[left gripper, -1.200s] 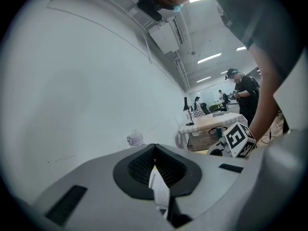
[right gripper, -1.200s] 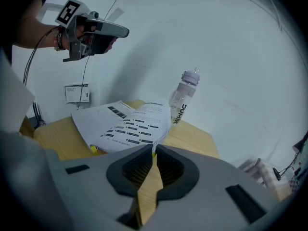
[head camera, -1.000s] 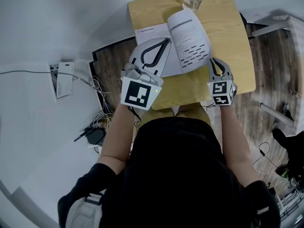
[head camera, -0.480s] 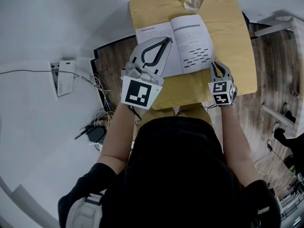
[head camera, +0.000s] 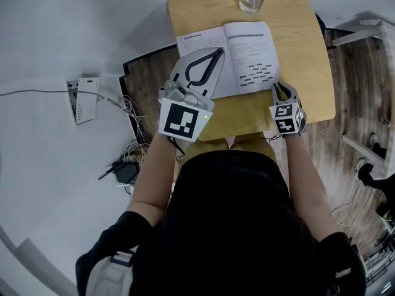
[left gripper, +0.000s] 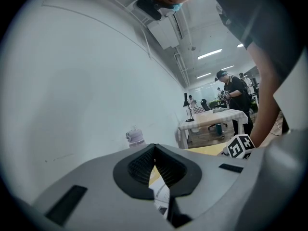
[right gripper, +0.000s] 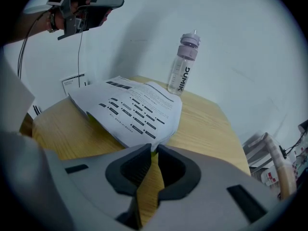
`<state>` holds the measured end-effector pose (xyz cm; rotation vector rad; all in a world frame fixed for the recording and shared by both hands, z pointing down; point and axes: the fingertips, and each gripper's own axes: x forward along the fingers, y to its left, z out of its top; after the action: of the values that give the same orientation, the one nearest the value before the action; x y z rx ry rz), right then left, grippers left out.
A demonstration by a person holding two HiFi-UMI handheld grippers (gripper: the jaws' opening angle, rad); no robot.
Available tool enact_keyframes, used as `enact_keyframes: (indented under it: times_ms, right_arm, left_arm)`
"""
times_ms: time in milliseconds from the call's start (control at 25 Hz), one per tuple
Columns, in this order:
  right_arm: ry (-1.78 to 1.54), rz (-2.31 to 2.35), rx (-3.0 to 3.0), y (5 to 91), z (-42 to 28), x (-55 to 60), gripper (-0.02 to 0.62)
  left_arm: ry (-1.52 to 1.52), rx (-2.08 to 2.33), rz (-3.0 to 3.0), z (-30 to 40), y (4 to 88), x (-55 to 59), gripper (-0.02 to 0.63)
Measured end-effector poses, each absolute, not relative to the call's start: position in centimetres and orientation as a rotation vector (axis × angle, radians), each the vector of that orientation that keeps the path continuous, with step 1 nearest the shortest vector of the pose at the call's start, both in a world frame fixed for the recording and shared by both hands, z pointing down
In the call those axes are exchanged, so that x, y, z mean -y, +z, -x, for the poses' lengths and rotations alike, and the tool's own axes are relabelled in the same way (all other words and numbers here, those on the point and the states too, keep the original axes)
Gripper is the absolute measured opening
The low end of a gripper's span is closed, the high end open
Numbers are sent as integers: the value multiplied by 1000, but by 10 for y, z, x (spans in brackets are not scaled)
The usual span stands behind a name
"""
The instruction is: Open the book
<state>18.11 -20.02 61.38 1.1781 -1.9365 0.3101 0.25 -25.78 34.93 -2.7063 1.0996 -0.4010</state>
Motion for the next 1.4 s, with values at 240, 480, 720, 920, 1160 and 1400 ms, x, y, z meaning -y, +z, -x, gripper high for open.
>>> enact_keyframes:
  times_ms: [240, 480, 720, 920, 1160, 1400]
  right_arm:
    - [335, -1192, 1940, 615, -182, 202, 61]
    - [355, -1224, 1937, 614, -185, 206, 86]
    - [370, -1297, 1924, 612, -199, 212, 204]
    - [374, -1333, 1933, 612, -199, 212, 207]
    - [384, -1341, 1933, 613, -201, 211, 207]
    - [375, -1328, 1930, 612, -200, 211, 207]
  left_arm:
    - [-412, -1094, 2709, -3, 352, 257, 11]
    - [-412, -1086, 2703, -5, 351, 256, 11]
    - [-417, -1084, 2706, -6, 352, 257, 11]
    - [-414, -1084, 2708, -7, 353, 257, 11]
    - [-420, -1085, 2723, -7, 356, 257, 11]
    - [-420, -1068, 2724, -10, 356, 255, 11]
